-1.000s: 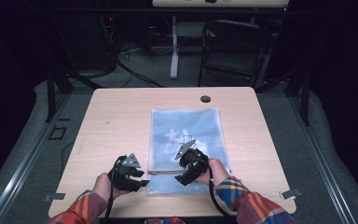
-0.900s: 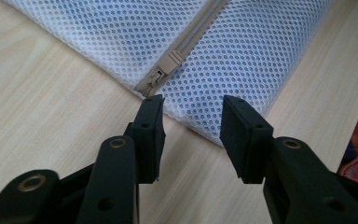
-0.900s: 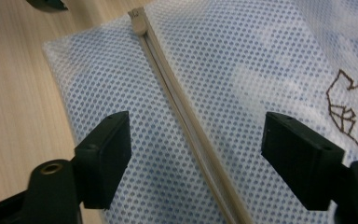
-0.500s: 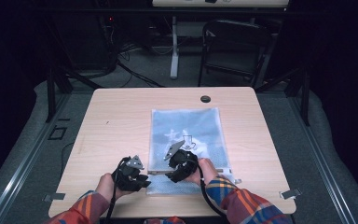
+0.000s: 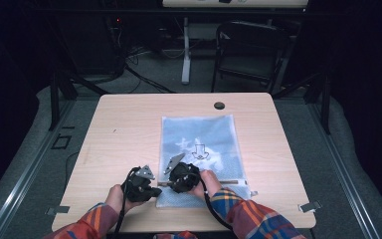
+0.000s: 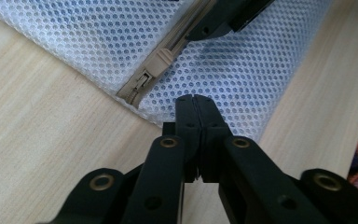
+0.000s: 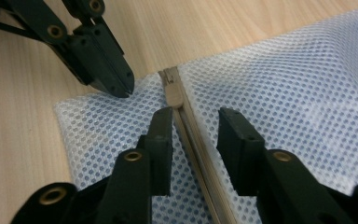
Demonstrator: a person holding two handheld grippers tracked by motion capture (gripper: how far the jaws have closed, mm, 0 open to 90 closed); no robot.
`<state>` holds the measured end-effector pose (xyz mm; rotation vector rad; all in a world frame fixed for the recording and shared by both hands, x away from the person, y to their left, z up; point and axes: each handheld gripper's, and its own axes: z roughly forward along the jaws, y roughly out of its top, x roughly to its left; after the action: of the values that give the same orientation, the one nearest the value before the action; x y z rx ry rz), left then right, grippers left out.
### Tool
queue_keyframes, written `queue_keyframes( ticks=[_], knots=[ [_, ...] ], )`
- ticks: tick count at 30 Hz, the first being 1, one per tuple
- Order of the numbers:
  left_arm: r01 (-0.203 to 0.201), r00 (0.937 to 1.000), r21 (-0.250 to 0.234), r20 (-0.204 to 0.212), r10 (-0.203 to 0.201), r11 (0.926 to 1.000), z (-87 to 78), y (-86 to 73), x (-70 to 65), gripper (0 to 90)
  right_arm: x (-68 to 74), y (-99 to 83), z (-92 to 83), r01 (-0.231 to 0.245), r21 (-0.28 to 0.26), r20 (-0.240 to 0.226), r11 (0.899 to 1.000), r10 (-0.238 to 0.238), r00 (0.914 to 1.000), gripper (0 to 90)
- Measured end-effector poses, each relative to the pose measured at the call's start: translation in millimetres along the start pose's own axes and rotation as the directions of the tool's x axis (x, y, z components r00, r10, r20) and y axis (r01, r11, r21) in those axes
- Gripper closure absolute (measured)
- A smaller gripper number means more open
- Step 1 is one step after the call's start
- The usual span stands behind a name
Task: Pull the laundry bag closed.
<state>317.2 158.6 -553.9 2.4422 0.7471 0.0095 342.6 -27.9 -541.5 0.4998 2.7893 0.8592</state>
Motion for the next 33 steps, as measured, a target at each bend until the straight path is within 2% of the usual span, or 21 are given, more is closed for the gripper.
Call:
queue_keyframes(
  ticks=[3,6,10,12,18,19,20,21,22,23,29,30,31,32,33],
  knots=[
    [-0.017,0.9999,0.019,-0.001,0.017,0.9997,4.7,-0.2,0.5,89.8,1.5,1.7,4.5,0.008,-0.003,0.003,1.000,-0.008,1.0000,69.4],
    [-0.024,0.9997,0.017,0.005,0.024,0.9996,6.5,-0.4,1.2,89.9,2.1,3.8,7.5,0.020,0.007,0.002,1.000,-0.020,0.9998,71.5],
    [-0.010,0.9999,0.005,0.010,0.010,0.9999,7.2,-2.0,2.7,89.9,6.2,5.5,13.1,0.025,-0.004,0.003,1.000,-0.025,0.9997,73.4],
    [-0.011,0.9999,0.007,0.010,0.011,0.9999,7.2,-2.2,2.8,89.9,7.3,6.7,14.6,0.047,0.005,0.001,0.999,-0.047,0.9989,73.9],
    [-0.010,0.9999,0.009,0.009,0.010,0.9999,7.1,-2.7,3.4,89.9,9.6,7.6,19.0,0.043,0.002,0.003,0.999,-0.043,0.9991,75.2],
    [0.006,0.9999,-0.003,0.008,-0.006,1.0000,8.1,-2.9,2.2,89.9,9.9,8.0,20.3,0.051,0.009,0.004,0.999,-0.051,0.9987,75.9],
    [0.104,0.9946,-0.078,0.014,-0.103,0.9915,13.3,-3.5,-4.6,89.9,9.9,8.0,20.3,0.051,0.009,0.004,0.999,-0.051,0.9987,75.9],
    [0.058,0.9983,-0.041,0.013,-0.057,0.9975,10.7,-3.5,-1.2,89.9,10.2,8.1,21.2,0.048,0.007,-0.003,0.999,-0.048,0.9988,76.7],
    [0.043,0.9990,-0.031,0.016,-0.043,0.9986,10.0,-3.5,0.0,89.9,12.4,7.4,24.3,0.025,-0.028,0.005,0.999,-0.025,0.9997,79.1],
    [0.053,0.9985,-0.036,0.015,-0.052,0.9980,10.3,-3.6,-0.3,89.9,12.4,7.4,24.3,0.025,-0.028,0.005,0.999,-0.025,0.9997,79.1],
    [0.038,0.9993,-0.017,0.007,-0.038,0.9991,9.3,-3.3,0.2,90.0,13.3,7.3,24.4,0.026,-0.031,0.007,0.999,-0.026,0.9996,80.5],
    [0.059,0.9983,-0.033,0.004,-0.059,0.9977,10.5,-3.4,-1.8,90.0,12.4,7.3,22.5,0.041,-0.013,0.006,0.999,-0.041,0.9992,80.8],
    [0.059,0.9983,-0.033,0.004,-0.059,0.9977,10.5,-3.4,-1.8,90.0,12.4,7.3,22.5,0.041,-0.013,0.006,0.999,-0.041,0.9992,80.8],
    [0.118,0.9930,-0.076,0.010,-0.118,0.9901,13.4,-3.7,-5.1,90.0,13.3,6.4,24.0,0.023,-0.038,0.003,0.999,-0.022,0.9997,80.8],
    [-0.001,1.0000,0.020,0.003,0.001,0.9998,6.8,-3.2,3.7,90.0,12.4,6.0,23.0,0.024,-0.035,-0.001,0.999,-0.024,0.9997,80.8]
  ],
)
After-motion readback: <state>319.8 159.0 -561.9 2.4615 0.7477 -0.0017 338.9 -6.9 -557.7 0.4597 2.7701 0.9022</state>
